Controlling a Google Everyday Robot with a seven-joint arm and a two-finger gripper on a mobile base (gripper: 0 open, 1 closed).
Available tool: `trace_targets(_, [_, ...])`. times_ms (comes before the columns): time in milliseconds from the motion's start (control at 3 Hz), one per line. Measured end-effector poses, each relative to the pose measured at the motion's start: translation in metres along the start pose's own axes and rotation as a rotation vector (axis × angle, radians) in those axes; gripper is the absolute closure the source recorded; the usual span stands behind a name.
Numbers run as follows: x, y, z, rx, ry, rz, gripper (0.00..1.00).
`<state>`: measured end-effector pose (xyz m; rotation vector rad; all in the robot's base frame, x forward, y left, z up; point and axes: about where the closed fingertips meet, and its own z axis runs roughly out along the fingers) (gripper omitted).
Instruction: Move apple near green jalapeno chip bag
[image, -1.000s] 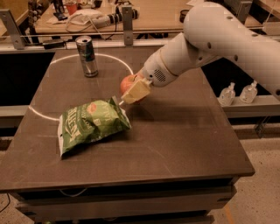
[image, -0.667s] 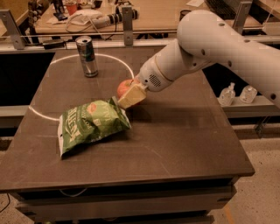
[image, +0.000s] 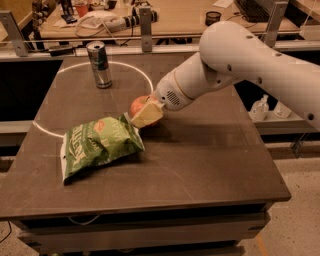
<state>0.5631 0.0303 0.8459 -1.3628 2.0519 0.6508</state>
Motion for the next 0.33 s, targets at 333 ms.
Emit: trace_targets(333, [-0.0005, 0.0012, 0.0012, -0.002, 0.001, -0.001, 0.59])
